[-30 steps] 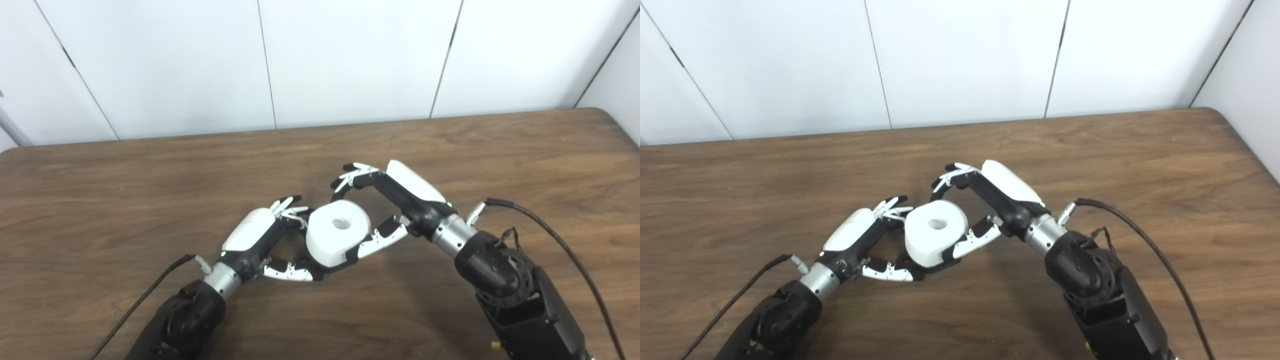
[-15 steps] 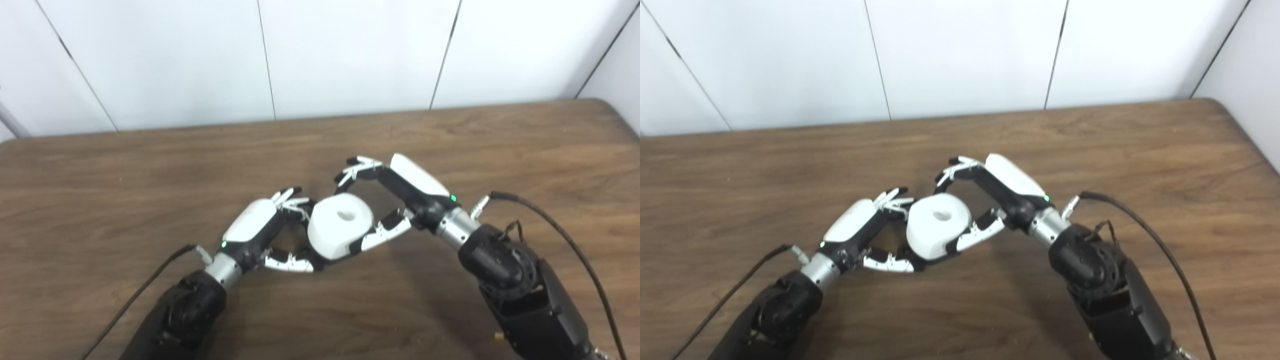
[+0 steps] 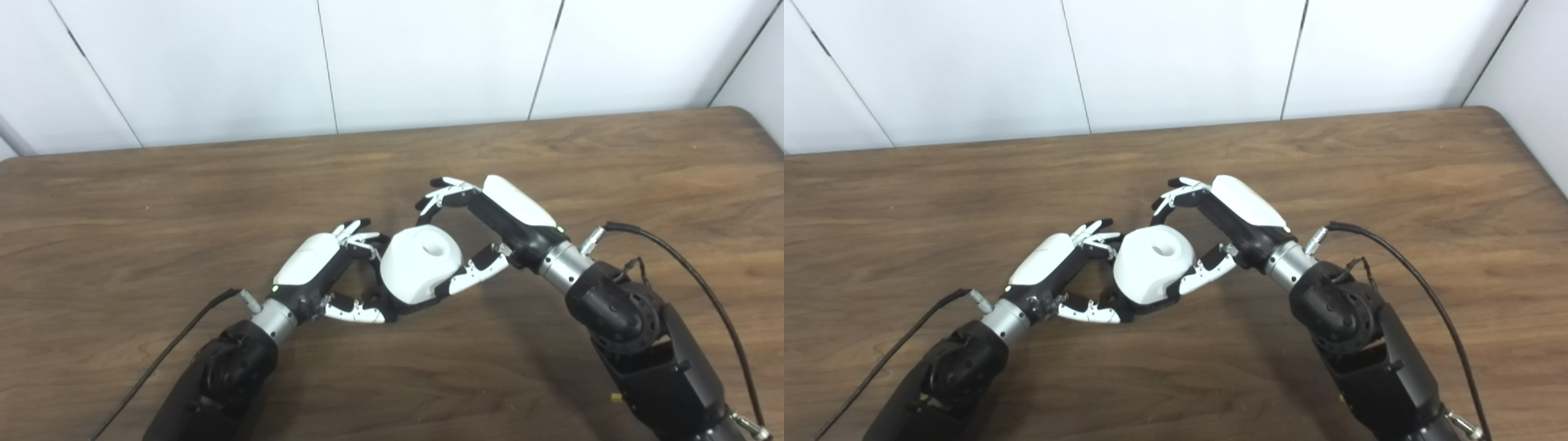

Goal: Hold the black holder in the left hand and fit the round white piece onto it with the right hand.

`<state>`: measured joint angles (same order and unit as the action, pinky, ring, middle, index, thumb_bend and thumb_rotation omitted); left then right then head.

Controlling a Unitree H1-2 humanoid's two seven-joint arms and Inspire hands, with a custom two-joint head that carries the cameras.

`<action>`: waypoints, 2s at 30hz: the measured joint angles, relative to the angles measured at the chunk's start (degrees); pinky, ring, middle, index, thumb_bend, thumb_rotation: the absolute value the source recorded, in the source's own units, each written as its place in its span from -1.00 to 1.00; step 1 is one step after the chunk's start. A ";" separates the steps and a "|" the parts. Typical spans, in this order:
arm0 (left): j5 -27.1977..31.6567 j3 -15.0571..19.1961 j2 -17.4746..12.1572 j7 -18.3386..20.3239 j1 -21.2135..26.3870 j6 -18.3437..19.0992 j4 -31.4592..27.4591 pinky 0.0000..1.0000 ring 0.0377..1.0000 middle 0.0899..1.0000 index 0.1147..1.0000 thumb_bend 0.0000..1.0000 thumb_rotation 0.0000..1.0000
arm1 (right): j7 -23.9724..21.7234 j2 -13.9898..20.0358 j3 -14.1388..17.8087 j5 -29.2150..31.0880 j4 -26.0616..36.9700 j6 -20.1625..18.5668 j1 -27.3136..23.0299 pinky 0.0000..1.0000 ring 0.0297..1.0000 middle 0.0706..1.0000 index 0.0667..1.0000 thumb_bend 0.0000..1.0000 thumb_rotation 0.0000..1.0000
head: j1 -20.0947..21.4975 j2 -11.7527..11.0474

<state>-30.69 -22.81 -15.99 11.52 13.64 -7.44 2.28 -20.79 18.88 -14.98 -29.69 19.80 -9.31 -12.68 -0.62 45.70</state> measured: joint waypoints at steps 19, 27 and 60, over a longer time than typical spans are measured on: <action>-0.64 -0.14 0.79 0.39 -0.59 0.27 -0.76 1.00 1.00 0.71 -0.17 0.05 -0.90 | 0.06 0.65 -2.08 -0.91 -0.06 5.17 0.27 0.91 0.84 0.46 -0.11 0.05 -0.73 | -0.62 0.79; -0.77 -0.26 1.06 0.39 -0.62 0.29 -0.77 1.00 1.00 0.71 -0.17 0.05 -0.90 | -0.89 2.29 -2.57 -3.31 1.76 7.19 -0.12 0.81 0.82 0.45 -0.12 0.05 -0.73 | 0.09 0.53; -0.83 -0.27 1.74 0.65 -0.75 0.89 -1.19 1.00 1.00 0.71 -0.17 0.05 -0.90 | -1.88 4.04 -2.24 -9.36 1.58 17.88 -2.13 0.68 0.71 0.36 -0.12 0.05 -0.74 | 0.00 0.62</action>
<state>-31.52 -23.08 -14.25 12.17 12.89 -6.55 1.09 -22.67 22.92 -17.23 -39.06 21.39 8.58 -14.80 -0.62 46.32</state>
